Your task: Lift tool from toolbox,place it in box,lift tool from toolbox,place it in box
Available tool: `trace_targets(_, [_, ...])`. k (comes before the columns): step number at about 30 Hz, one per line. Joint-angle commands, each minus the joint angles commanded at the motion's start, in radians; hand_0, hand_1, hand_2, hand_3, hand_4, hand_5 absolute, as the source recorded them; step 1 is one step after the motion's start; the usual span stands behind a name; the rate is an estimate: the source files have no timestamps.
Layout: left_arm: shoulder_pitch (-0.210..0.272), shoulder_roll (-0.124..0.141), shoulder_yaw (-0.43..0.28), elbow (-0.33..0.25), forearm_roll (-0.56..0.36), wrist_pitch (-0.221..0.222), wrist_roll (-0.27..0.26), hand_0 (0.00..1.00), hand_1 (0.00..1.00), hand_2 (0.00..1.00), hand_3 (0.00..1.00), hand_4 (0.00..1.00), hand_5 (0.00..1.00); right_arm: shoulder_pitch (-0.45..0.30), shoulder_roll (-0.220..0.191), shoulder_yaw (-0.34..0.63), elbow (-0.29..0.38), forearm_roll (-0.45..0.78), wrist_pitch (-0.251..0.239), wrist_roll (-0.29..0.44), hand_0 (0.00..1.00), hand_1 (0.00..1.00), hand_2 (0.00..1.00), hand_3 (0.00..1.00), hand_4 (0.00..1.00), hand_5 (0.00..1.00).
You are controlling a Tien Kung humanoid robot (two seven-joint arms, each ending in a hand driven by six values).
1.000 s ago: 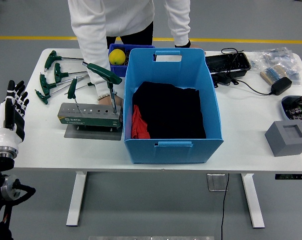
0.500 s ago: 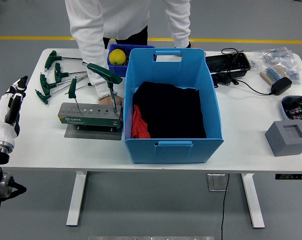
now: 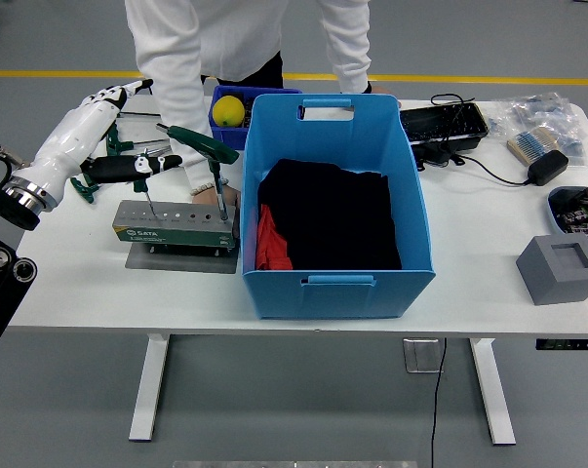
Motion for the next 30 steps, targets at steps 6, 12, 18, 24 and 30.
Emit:
trace_targets(6, [-0.138,0.013,0.168,0.040,0.036,-0.042,0.008,0.998,0.998,0.998,0.998,0.998,0.496,-0.003,0.001,0.010,0.000,-0.009,-0.006,-0.001,0.768,0.787,0.838,0.737,0.948,0.793])
trace_targets(12, [-0.214,0.001,0.269,0.094,0.064,-0.077,0.015,0.938,0.919,0.896,0.956,0.998,0.490,-0.010,0.001,0.007,-0.001,-0.001,-0.010,0.005,0.765,0.784,0.837,0.719,0.945,0.794])
trace_targets(18, [-0.247,-0.015,0.290,0.140,0.082,-0.069,0.016,0.800,0.723,0.679,0.774,0.998,0.499,-0.017,0.001,-0.001,-0.003,0.010,-0.011,0.012,0.761,0.781,0.831,0.713,0.944,0.793])
trace_targets(24, [-0.286,-0.022,0.312,0.193,0.100,-0.075,0.023,0.699,0.593,0.534,0.647,0.998,0.518,-0.019,-0.002,-0.004,-0.006,0.015,-0.012,0.014,0.762,0.780,0.827,0.708,0.941,0.790])
trace_targets(30, [-0.315,-0.024,0.345,0.241,0.107,-0.083,0.038,0.595,0.508,0.449,0.573,0.998,0.542,-0.017,-0.005,-0.005,-0.008,0.013,-0.013,0.016,0.762,0.777,0.824,0.706,0.939,0.788])
